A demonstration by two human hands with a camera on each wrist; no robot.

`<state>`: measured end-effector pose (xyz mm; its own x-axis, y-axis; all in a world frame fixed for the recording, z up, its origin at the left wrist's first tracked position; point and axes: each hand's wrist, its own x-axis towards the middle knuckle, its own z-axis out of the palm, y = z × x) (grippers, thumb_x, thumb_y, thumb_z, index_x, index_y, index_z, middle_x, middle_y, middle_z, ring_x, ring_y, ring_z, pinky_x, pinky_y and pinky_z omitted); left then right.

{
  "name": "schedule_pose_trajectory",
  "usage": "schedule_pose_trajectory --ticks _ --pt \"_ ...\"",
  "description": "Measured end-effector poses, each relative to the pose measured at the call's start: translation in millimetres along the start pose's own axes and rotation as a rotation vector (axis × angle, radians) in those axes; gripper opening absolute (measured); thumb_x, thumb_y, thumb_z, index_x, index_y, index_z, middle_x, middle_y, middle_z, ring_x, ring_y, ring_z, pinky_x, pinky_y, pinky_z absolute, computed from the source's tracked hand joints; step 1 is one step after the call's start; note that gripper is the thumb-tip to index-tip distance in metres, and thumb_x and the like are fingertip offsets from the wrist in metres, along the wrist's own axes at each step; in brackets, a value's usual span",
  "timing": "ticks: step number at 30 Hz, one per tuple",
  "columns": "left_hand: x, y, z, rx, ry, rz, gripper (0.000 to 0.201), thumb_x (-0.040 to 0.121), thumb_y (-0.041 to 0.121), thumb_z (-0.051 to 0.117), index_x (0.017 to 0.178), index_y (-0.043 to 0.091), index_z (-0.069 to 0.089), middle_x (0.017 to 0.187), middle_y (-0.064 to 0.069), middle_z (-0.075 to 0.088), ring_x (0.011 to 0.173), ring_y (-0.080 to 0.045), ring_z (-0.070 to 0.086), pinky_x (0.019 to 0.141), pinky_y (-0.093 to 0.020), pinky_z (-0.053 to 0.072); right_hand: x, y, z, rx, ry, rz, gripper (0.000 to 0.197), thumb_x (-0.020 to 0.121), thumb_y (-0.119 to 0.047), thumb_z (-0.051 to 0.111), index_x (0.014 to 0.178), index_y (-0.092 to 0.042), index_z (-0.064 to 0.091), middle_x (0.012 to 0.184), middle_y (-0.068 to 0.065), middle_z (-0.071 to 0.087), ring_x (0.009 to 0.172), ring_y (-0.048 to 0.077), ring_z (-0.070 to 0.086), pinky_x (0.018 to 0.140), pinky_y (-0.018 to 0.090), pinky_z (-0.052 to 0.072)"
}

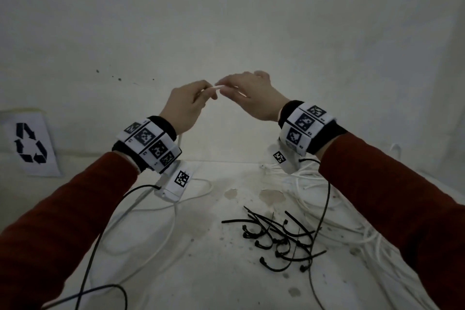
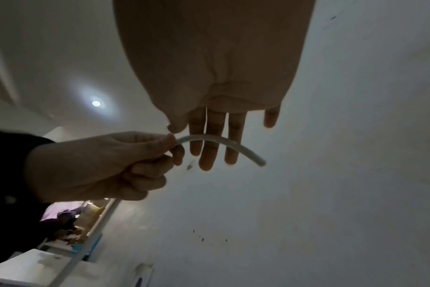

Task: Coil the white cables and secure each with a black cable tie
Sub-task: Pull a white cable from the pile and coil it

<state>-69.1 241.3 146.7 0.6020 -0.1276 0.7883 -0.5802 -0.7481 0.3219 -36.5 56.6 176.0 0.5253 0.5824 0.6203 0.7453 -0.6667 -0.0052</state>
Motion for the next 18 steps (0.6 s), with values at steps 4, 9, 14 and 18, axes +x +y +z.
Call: schedule_pose_trajectory --ticks 4,9,14,18 --pt "-0.3 7.7 9.2 -0.128 -0.117 -0.139 0.033 0.098 0.037 0.044 0.073 0.022 0.06 0.059 0.006 0.047 0.05 -0.008 0.042 0.052 -0.019 0.036 -10.0 6.5 -9.7 0.139 -0.004 -0.023 0.024 0.102 -0.021 0.042 0.1 -0.008 0.062 0.075 -0.009 0.054 0.061 0.004 0.045 0.058 0.016 0.034" --pt "-24.3 3.3 20.0 -0.559 -0.371 -0.344 0.036 0.101 0.028 0.038 0.073 0.01 0.051 0.051 0.005 0.035 0.044 -0.01 0.026 0.041 -0.02 0.023 -25.4 53.1 -48.6 0.169 0.35 0.168 0.021 0.098 -0.014 0.045 0.087 -0.009 0.063 0.067 -0.005 0.052 0.058 0.006 0.044 0.058 0.014 0.033" --pt "-54.3 -18.7 33.6 -0.646 -0.495 -0.431 0.031 0.101 0.022 0.035 0.075 0.007 0.046 0.05 0.007 0.027 0.043 -0.008 0.021 0.04 -0.017 0.02 -56.7 113.1 -88.8 0.444 0.626 0.603 0.031 0.097 -0.015 0.041 0.07 -0.025 0.053 0.062 -0.005 0.052 0.046 0.003 0.042 0.047 0.022 0.035" --pt "-51.2 -30.7 40.2 -0.507 -0.276 -0.44 0.03 0.101 0.017 0.039 0.076 0.009 0.054 0.051 0.005 0.033 0.045 -0.011 0.025 0.04 -0.018 0.023 -98.8 118.1 -76.8 0.859 0.338 0.929 0.032 0.101 -0.019 0.04 0.071 -0.012 0.05 0.041 -0.004 0.031 0.036 0.013 0.027 0.033 0.013 0.022"
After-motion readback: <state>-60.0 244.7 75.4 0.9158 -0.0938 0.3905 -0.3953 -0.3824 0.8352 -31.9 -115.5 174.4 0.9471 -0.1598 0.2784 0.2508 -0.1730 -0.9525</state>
